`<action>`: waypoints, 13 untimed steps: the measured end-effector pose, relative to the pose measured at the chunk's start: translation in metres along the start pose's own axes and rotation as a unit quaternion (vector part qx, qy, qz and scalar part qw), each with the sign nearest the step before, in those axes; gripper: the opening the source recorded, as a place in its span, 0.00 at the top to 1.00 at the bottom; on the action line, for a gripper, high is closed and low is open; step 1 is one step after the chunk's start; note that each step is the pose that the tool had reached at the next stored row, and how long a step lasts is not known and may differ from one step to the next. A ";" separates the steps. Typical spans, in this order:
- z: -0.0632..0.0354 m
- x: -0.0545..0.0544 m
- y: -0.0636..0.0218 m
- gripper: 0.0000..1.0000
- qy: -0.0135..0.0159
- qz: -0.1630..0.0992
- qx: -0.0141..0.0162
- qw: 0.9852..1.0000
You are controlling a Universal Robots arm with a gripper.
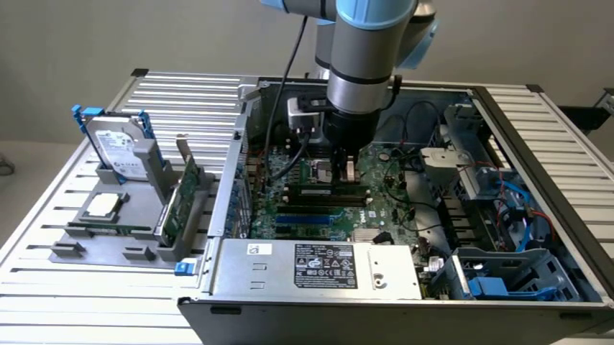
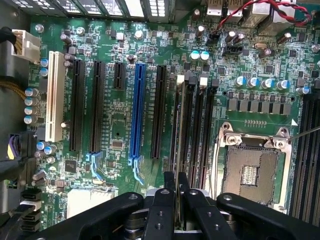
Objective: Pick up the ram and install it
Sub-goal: 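Insert the ram into the slot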
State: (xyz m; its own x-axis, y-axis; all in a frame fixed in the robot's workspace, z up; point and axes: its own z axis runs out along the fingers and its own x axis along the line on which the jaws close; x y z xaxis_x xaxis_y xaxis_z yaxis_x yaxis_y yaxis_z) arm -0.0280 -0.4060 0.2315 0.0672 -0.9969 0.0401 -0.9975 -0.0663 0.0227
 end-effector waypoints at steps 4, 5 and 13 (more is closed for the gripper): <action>0.0021 0.000 0.0000 0.86 0.001 0.000 0.001 1.000; 0.0029 0.000 0.0000 0.86 0.001 0.000 0.001 1.000; 0.0052 0.000 -0.0002 0.86 0.003 0.001 0.001 1.000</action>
State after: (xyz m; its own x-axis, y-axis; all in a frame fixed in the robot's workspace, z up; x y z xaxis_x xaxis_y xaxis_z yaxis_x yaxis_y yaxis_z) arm -0.0279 -0.4060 0.2263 0.0650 -0.9969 0.0452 -0.9977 -0.0641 0.0205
